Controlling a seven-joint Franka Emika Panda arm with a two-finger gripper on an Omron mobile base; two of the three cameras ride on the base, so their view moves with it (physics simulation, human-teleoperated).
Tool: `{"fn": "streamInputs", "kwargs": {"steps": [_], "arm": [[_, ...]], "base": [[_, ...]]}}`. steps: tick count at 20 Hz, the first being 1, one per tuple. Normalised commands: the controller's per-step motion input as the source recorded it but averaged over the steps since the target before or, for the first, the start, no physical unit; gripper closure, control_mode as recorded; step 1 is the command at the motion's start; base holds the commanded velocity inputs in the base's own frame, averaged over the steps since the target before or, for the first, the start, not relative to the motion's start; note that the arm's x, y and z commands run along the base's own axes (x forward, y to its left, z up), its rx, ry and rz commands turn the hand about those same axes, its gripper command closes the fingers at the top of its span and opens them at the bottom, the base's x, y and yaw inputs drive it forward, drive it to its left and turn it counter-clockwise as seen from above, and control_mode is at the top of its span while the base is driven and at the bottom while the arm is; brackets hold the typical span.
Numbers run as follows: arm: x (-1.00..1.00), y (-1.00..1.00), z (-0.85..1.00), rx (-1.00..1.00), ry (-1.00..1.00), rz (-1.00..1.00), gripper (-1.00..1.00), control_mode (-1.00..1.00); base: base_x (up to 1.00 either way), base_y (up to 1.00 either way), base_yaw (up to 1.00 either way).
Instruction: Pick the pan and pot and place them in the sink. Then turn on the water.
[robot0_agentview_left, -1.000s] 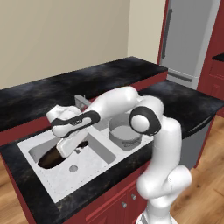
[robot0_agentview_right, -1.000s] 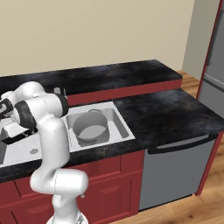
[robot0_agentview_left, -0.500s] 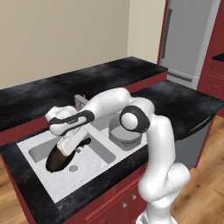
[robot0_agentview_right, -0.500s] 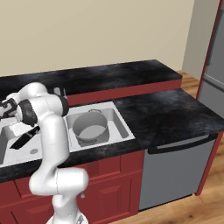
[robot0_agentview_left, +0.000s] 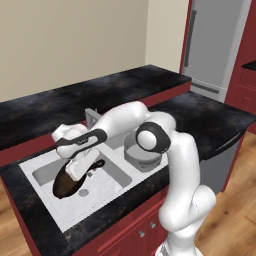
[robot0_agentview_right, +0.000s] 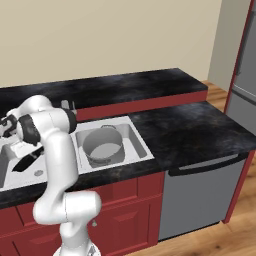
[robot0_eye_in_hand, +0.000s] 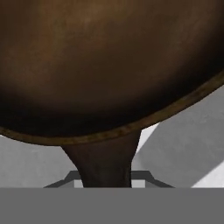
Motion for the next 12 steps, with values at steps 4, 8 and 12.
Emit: {"fn": "streamInputs", "kwargs": {"steps": [4, 8, 12], "arm": [[0.25, 0.0, -0.45, 0.12, 0.0, 0.0, 1.0, -1.0], [0.18, 0.0, -0.43, 0.21, 0.0, 0.0, 1.0, -1.0], [0.01, 0.0, -0.5, 0.23, 0.01, 0.06, 1.0, -1.0]], "base": [[0.0, 0.0, 0.0], [0.0, 0.0, 0.0], [0.0, 0.0, 0.0]]}}
